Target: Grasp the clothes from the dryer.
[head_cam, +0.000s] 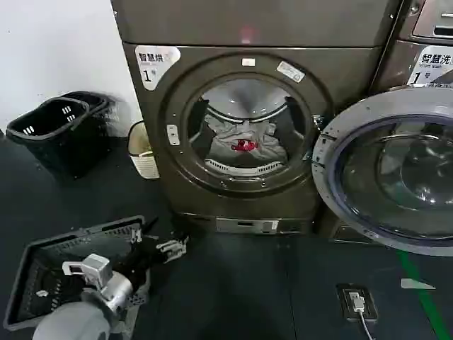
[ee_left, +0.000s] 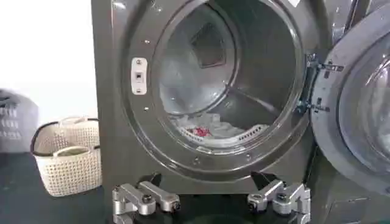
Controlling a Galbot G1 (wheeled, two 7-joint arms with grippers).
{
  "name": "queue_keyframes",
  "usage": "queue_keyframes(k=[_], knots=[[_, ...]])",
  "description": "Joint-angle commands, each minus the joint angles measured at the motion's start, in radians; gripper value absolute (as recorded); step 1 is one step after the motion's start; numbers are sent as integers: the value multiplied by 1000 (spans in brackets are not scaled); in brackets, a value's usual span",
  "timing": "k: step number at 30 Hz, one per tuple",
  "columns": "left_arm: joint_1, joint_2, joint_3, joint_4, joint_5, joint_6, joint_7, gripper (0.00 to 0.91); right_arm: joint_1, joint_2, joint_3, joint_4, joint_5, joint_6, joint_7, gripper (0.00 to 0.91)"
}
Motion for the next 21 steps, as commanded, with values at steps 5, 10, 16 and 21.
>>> queue_keyframes(k=[5, 10, 16, 21], knots=[[-8, 0, 18, 6, 15, 0, -6, 907, 2, 0, -11, -19, -3, 61, 22, 907], [-12, -1, 21, 9, 16, 1, -5, 907, 5, -1, -13, -20, -22, 56, 21, 907], [-8, 2, 21, 11, 18, -2, -2, 907, -1, -1, 4, -29, -30, 58, 5, 907], [-5, 2, 22, 14, 28, -5, 0, 907, -2, 2, 9, -34, -31, 60, 4, 907]])
